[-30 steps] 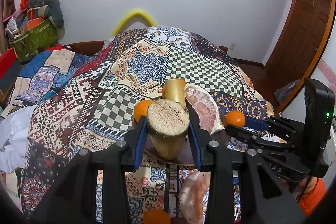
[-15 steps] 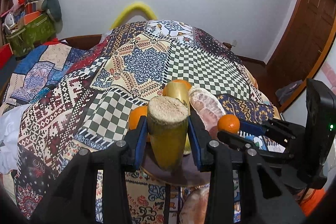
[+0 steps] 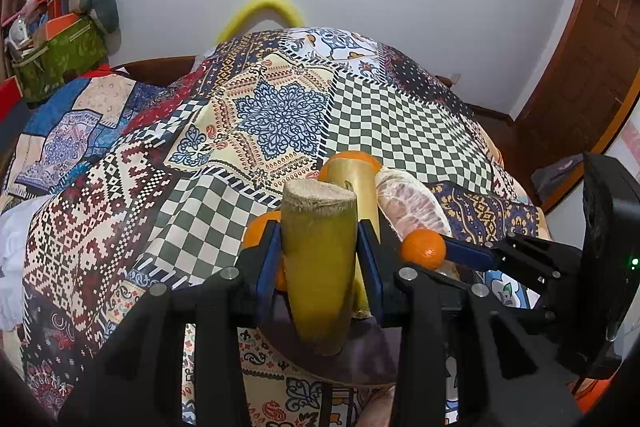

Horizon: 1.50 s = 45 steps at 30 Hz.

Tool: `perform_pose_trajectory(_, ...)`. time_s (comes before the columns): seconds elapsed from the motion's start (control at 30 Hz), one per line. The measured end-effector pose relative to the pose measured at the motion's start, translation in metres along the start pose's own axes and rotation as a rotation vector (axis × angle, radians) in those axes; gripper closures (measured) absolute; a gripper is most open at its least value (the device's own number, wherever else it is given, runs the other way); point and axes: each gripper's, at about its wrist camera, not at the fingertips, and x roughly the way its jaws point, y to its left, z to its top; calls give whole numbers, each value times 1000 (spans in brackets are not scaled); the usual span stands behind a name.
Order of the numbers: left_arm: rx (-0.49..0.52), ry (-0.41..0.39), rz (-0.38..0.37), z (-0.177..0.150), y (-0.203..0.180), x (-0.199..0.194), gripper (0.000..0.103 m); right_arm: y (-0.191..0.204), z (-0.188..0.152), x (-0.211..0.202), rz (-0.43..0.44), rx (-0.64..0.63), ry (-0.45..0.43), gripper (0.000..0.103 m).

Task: Organize fruits
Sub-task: 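Lower the cob and mandarin onto the plate and open both tools, then move the left tool to a large orange while the right tool grasps a pomelo segment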

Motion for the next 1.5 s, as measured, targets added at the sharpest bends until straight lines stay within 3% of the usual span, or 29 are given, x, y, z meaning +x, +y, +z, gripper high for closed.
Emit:
perform_pose_trajectory(0.33, 4, 29, -7, -6, -1, 5, 66, 5, 1, 4, 0, -21, 11, 71)
perform_pose_trajectory(0.53, 12, 30, -5, -9, -3, -1, 66, 5, 0, 0, -6, -20, 8, 63)
perform_pose_trajectory(1.1, 32, -34, -21, -18, -11, -65, 65, 19, -5, -58, -31, -2, -68, 62)
perform_pose_trajectory(1.5, 19, -31, -5, -54, -3, -110, 65, 39, -26, -92, -20, 11, -74, 57)
